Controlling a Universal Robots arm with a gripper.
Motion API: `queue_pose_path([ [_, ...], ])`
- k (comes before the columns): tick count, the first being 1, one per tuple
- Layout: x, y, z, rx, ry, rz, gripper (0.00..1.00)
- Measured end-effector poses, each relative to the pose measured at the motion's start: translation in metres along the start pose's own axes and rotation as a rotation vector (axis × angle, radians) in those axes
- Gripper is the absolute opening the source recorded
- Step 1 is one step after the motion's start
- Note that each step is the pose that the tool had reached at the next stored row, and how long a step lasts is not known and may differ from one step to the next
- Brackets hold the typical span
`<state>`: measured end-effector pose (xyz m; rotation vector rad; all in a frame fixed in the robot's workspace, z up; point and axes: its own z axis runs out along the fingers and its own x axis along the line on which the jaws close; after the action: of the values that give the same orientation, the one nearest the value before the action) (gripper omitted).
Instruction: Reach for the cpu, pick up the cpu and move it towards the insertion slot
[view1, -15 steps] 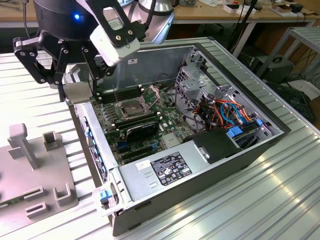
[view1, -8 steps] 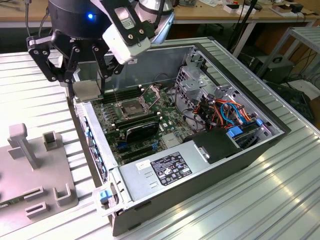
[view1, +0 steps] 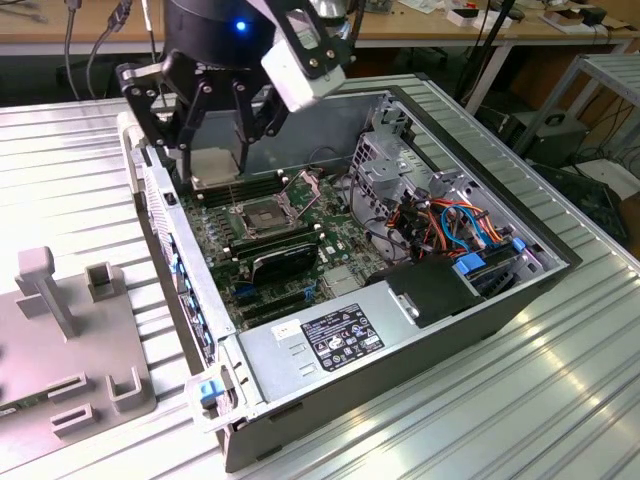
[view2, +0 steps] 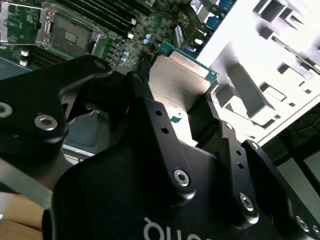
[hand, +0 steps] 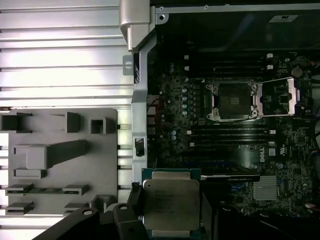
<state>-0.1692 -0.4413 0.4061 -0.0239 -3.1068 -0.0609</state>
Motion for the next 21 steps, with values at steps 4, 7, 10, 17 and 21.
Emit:
queue_pose_path([
  [4, -0.0165, 0.0003, -0.0002, 0.0002, 0.0001, 0.000, 0.55],
  [7, -0.0337, 0.0005, -0.0003, 0.0001, 0.0000, 0.000, 0.55],
  [10, -0.0586, 0.0009, -0.0003, 0.0001, 0.0001, 0.000, 0.55],
  [17, -0.0934, 0.0014, -0.0001, 0.0001, 0.0001, 0.000, 0.55],
  [21, -0.0966, 0.0015, -0.0001, 0.0000, 0.0000, 0.000, 0.55],
])
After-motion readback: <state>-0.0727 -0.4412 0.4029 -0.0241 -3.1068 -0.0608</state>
